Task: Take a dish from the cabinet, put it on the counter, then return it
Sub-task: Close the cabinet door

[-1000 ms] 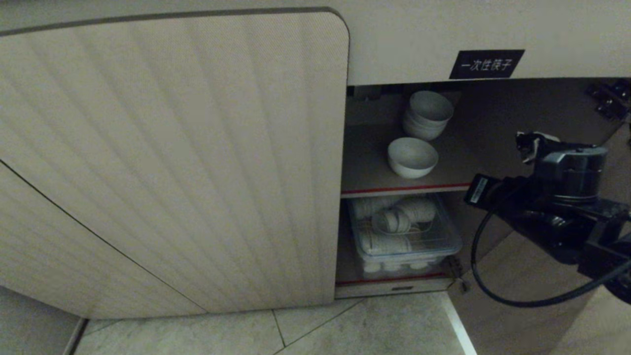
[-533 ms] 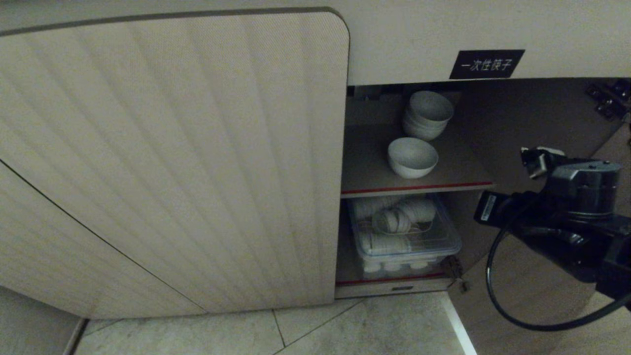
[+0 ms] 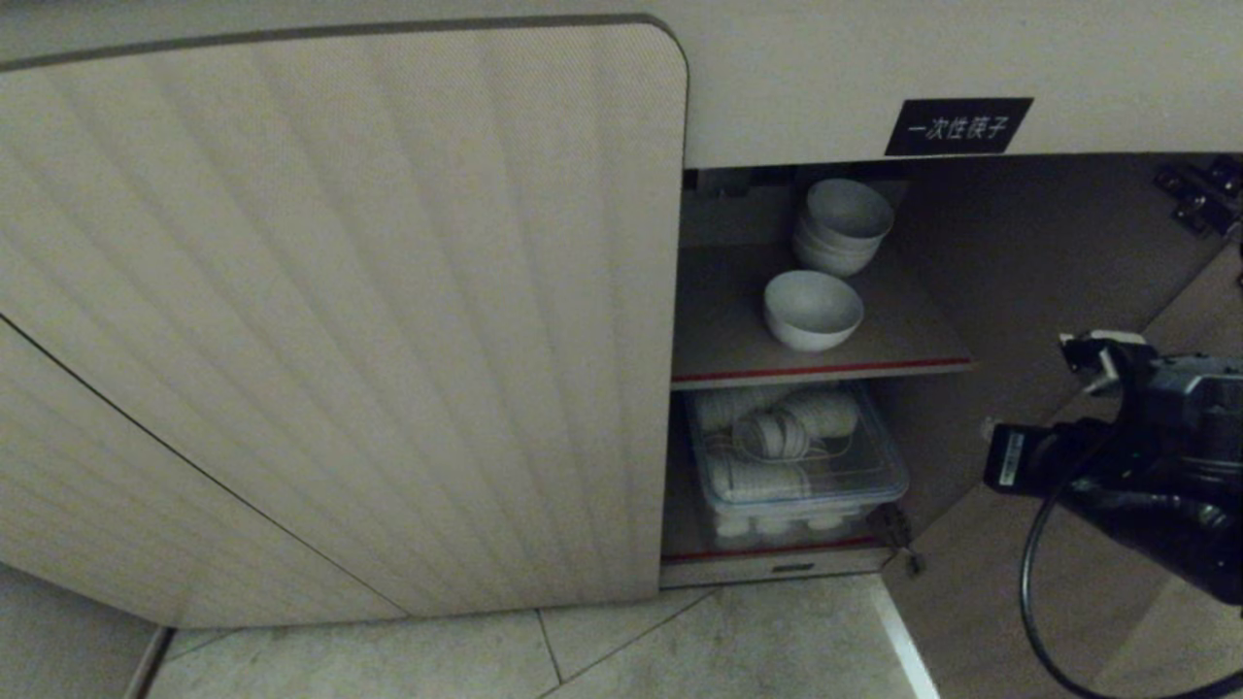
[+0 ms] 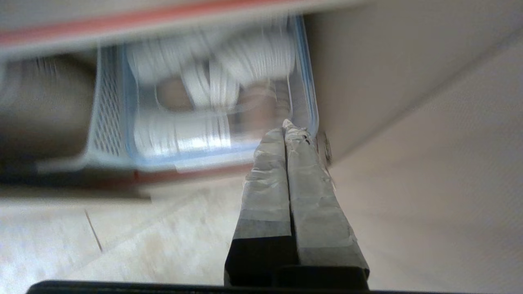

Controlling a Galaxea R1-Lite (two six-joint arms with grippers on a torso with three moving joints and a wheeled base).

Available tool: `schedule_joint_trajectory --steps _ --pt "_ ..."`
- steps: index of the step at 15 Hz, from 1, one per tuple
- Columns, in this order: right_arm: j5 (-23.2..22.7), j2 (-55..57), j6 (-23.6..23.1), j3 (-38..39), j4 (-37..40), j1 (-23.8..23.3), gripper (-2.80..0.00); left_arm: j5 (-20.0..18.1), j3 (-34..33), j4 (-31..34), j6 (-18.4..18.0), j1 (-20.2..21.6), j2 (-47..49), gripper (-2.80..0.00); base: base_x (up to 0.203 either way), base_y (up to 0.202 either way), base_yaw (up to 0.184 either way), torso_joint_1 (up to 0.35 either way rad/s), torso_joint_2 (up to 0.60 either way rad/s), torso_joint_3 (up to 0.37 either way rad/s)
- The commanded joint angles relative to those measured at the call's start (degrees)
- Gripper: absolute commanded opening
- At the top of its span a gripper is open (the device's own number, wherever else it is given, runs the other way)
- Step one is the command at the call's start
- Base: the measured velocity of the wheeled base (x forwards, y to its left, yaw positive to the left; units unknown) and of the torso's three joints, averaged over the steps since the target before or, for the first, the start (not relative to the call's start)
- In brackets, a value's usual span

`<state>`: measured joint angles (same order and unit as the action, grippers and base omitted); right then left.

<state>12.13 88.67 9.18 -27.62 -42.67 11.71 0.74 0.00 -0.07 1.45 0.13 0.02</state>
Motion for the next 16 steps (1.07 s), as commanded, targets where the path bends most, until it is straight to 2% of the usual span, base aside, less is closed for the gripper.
schedule_joint_trajectory --steps 1,4,8,16 --pt "-1.28 -2.38 -1.65 3.08 -0.30 -1.27 -2.80 0.05 0.00 -0.01 0.04 0.04 -0.02 -2.80 0.000 0.000 0.000 0.000 0.00 0.000" --pt "-1.53 -4.41 -2.11 5.16 -0.22 -2.32 -2.80 0.05 0.00 -0.01 0.04 0.04 -0.02 -2.80 0.000 0.000 0.000 0.000 0.00 0.000" --pt "-4.08 -8.19 -4.44 10.37 -0.49 -4.35 -2.80 0.05 0.00 -0.01 0.04 0.04 -0.02 -2.80 0.000 0.000 0.000 0.000 0.00 0.000" --pt "-6.12 -18.03 -4.74 19.66 -0.14 -4.77 -2.80 0.05 0.00 -0.01 0.04 0.04 -0.02 -2.80 0.000 0.000 0.000 0.000 0.00 0.000"
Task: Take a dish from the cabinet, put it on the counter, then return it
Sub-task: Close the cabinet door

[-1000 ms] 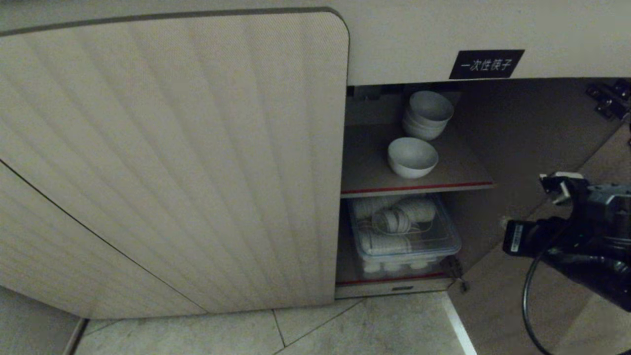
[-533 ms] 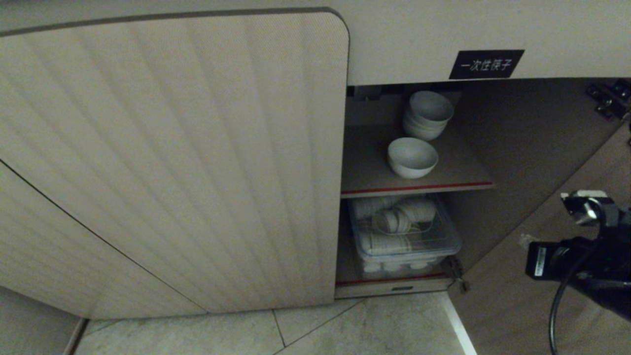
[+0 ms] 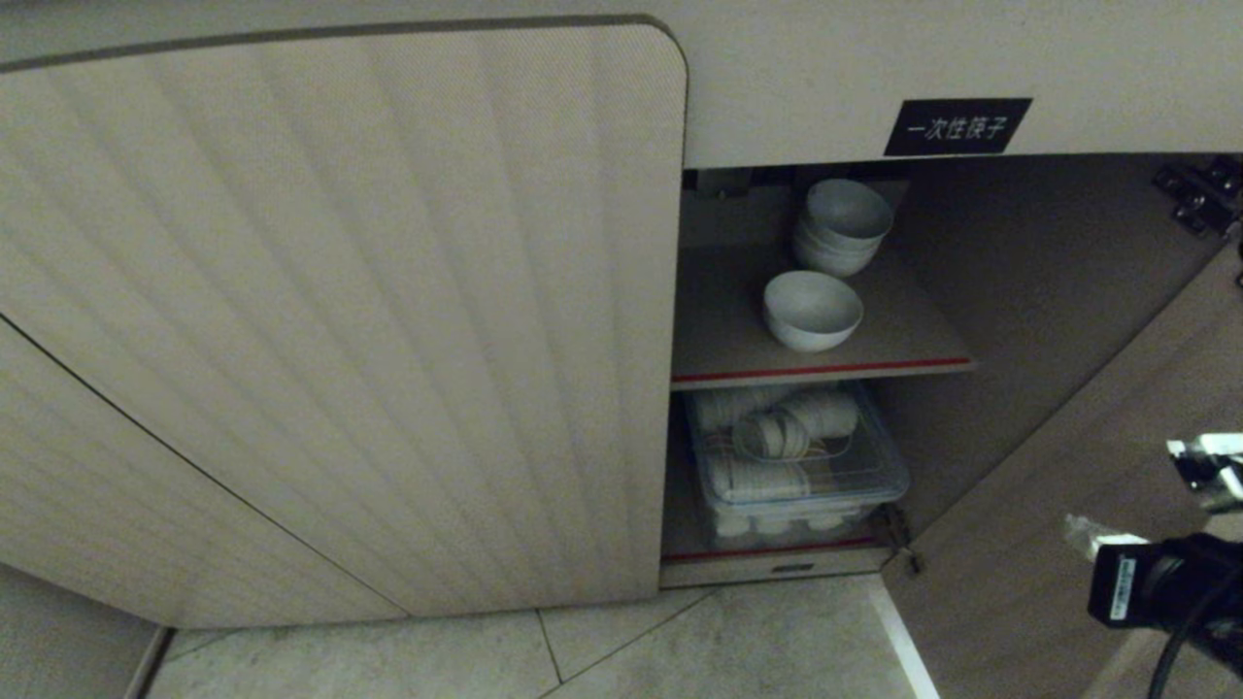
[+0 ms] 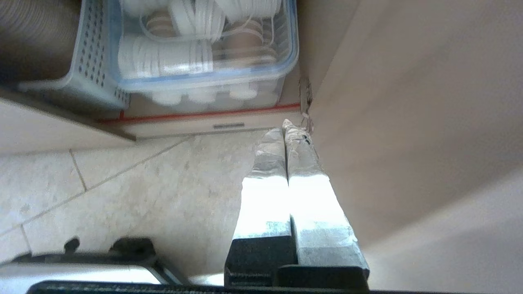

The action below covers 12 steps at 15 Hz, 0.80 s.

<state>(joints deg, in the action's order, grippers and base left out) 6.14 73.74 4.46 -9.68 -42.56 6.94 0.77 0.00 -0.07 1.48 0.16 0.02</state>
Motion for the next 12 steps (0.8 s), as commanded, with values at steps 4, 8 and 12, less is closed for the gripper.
schedule_joint_trajectory --steps 4,8,12 --pt "-0.62 -8.77 -0.67 6.41 0.29 -1.03 -2.80 0.02 0.00 -0.01 0.02 0.02 -0.02 -2.80 0.000 0.000 0.000 0.000 0.00 0.000" --pt "-4.14 -17.58 -1.35 9.12 3.60 -5.22 -2.80 0.02 0.00 -0.01 0.02 0.02 -0.02 -2.80 0.000 0.000 0.000 0.000 0.00 0.000" --pt "-6.34 -30.04 -2.17 9.54 13.94 -9.14 -2.80 0.02 0.00 -0.01 0.02 0.02 -0.02 -2.80 0.000 0.000 0.000 0.000 0.00 0.000"
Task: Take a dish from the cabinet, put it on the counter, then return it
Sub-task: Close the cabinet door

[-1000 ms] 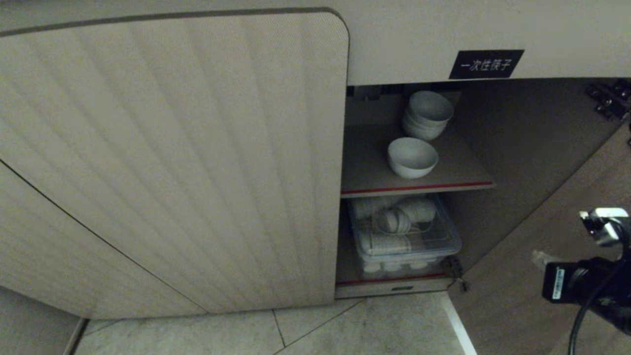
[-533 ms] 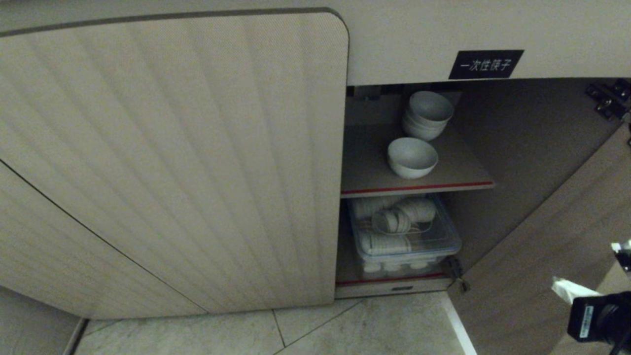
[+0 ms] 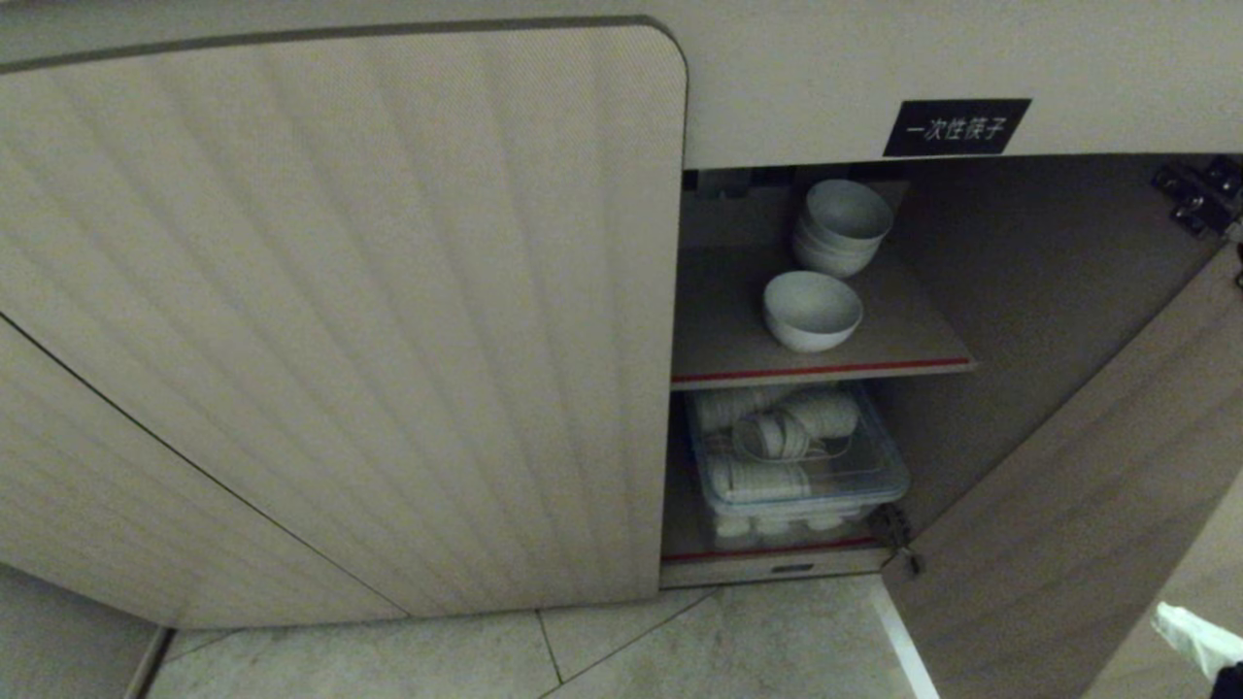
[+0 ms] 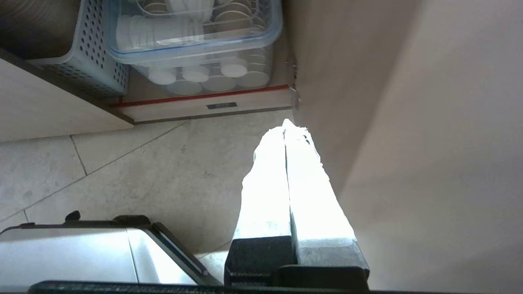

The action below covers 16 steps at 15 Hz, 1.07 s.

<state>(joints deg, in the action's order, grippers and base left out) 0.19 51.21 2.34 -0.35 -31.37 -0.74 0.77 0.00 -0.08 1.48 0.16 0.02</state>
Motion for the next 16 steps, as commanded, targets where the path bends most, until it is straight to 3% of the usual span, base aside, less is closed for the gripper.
schedule_joint_trajectory --steps 1,8,10,16 --pt "-1.09 -11.02 -0.12 0.24 5.48 -2.31 -2.80 0.02 0.00 0.00 0.02 0.02 -0.02 -2.80 0.000 0.000 0.000 0.000 0.00 0.000" --pt "-2.86 -34.36 -4.29 0.35 25.80 -6.11 -2.80 0.02 0.00 0.00 0.02 0.02 -0.02 -2.80 0.000 0.000 0.000 0.000 0.00 0.000" --pt "-3.44 -34.87 -6.03 0.35 28.29 -6.46 -2.80 0.02 0.00 0.00 0.02 0.02 -0.02 -2.80 0.000 0.000 0.000 0.000 0.00 0.000" --pt "-2.45 -34.78 -4.58 0.27 29.20 -6.46 -2.80 0.02 0.00 0.00 0.02 0.02 -0.02 -2.80 0.000 0.000 0.000 0.000 0.00 0.000"
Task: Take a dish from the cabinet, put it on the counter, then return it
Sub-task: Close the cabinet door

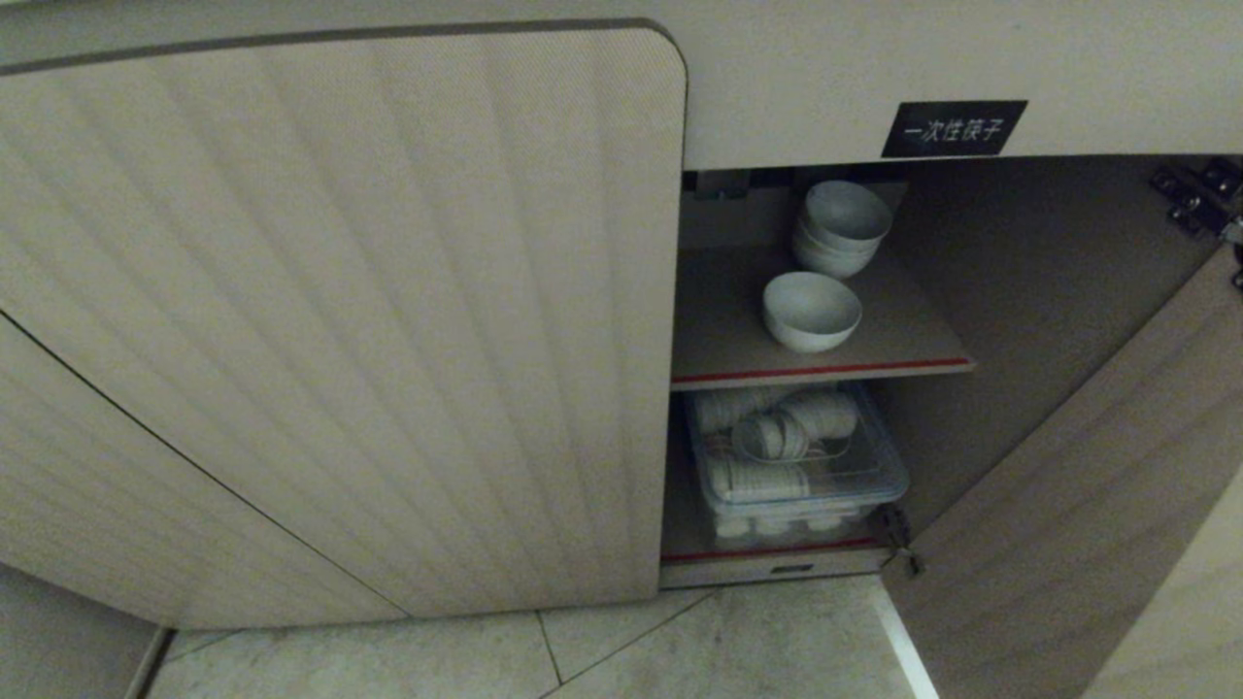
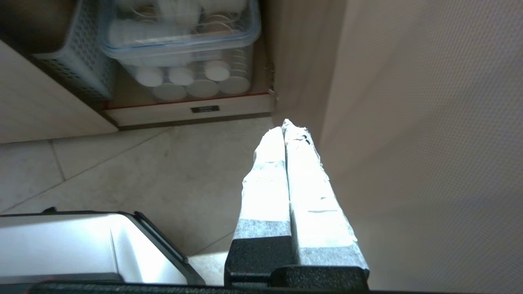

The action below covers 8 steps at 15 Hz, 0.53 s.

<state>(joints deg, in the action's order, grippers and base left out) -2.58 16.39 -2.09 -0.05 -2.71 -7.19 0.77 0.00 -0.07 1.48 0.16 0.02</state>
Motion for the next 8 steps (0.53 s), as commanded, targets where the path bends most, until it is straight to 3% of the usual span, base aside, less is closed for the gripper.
schedule_joint_trajectory --steps 1,8 --pt "0.79 0.04 -0.65 -0.04 2.22 -0.01 -2.80 0.02 0.00 -0.01 0.02 0.02 -0.02 -2.80 0.000 0.000 0.000 0.000 0.00 0.000" --pt "0.99 0.04 -0.64 -0.04 2.62 -0.01 -2.80 0.02 0.00 -0.01 0.02 0.02 -0.02 -2.80 0.000 0.000 0.000 0.000 0.00 0.000"
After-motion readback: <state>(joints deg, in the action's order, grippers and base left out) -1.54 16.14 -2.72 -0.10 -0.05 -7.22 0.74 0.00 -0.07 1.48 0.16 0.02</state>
